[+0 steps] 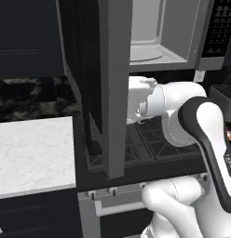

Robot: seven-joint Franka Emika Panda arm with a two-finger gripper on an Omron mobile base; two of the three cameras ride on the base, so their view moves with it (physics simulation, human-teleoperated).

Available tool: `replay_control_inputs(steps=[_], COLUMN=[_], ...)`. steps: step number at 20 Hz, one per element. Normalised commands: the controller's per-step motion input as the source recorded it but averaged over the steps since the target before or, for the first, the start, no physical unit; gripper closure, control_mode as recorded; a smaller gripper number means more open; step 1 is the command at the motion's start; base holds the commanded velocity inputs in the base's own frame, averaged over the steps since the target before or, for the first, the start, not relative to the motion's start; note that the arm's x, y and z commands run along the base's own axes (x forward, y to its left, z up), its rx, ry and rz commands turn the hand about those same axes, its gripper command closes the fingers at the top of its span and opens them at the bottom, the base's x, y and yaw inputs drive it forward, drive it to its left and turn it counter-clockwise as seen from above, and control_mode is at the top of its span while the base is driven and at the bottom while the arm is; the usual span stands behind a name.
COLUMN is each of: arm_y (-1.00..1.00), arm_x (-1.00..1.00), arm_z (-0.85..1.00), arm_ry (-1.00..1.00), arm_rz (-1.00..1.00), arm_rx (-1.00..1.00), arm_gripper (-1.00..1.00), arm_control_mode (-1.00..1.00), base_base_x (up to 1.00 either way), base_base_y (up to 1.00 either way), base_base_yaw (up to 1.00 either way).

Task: Open the microwave, place the bowl with waffle inside the microwave, then close the microwave door and turn it on.

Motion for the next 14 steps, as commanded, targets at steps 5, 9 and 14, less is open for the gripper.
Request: replay_control_inputs(steps=[5,9,14], arm_y=[-0.31,-0.96,-1.0], arm_x=[0.31,0.33,0.34], arm_z=[0.09,0.04,-0.09], arm_ry=[0.13,0.28,0.32], arm_rz=[-0.03,-0.08,-0.16], arm_rx=[-0.01,-0.13,-0.46], arm_gripper=[-1.0,-1.0,-1.0], arm_control_mode=[-1.0,-1.0,-1.0], base_base_x=[0.0,0.0,0.0], base_base_y=[0.0,0.0,0.0], base_base_yaw=[0.0,0.0,0.0])
